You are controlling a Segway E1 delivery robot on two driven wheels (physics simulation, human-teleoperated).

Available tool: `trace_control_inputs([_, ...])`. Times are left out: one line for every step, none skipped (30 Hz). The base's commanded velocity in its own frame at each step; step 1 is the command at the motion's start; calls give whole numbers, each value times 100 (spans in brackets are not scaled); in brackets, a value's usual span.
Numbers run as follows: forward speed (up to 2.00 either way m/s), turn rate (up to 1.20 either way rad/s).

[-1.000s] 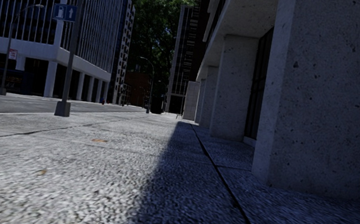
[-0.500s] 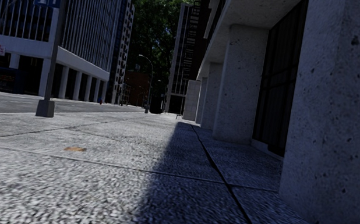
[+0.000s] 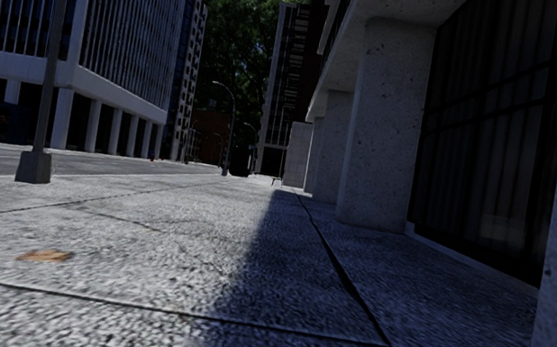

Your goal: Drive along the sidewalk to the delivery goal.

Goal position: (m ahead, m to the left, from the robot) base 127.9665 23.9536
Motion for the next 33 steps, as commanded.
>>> trace_control_inputs([200,0])
trace_control_inputs([200,0])
trace_control_inputs([200,0])
trace_control_inputs([200,0])
trace_control_inputs([200,0])
trace_control_inputs([200,0])
trace_control_inputs([200,0])
trace_control_inputs([200,0])
trace_control_inputs([200,0])
trace_control_inputs([200,0])
trace_control_inputs([200,0])
trace_control_inputs([200,0])
trace_control_inputs([200,0])
trace_control_inputs([200,0])
trace_control_inputs([200,0])
trace_control_inputs([200,0])
trace_control_inputs([200,0])
trace_control_inputs([200,0])
trace_control_inputs([200,0])
trace_control_inputs([200,0])
trace_control_inputs([200,0])
trace_control_inputs([200,0])
trace_control_inputs([200,0])
trace_control_inputs([200,0])
trace_control_inputs([200,0])
trace_control_inputs([200,0])
trace_control_inputs([200,0])
trace_control_inputs([200,0])
trace_control_inputs([200,0])
trace_control_inputs([200,0])
trace_control_inputs([200,0])
trace_control_inputs([200,0])
trace_control_inputs([200,0])
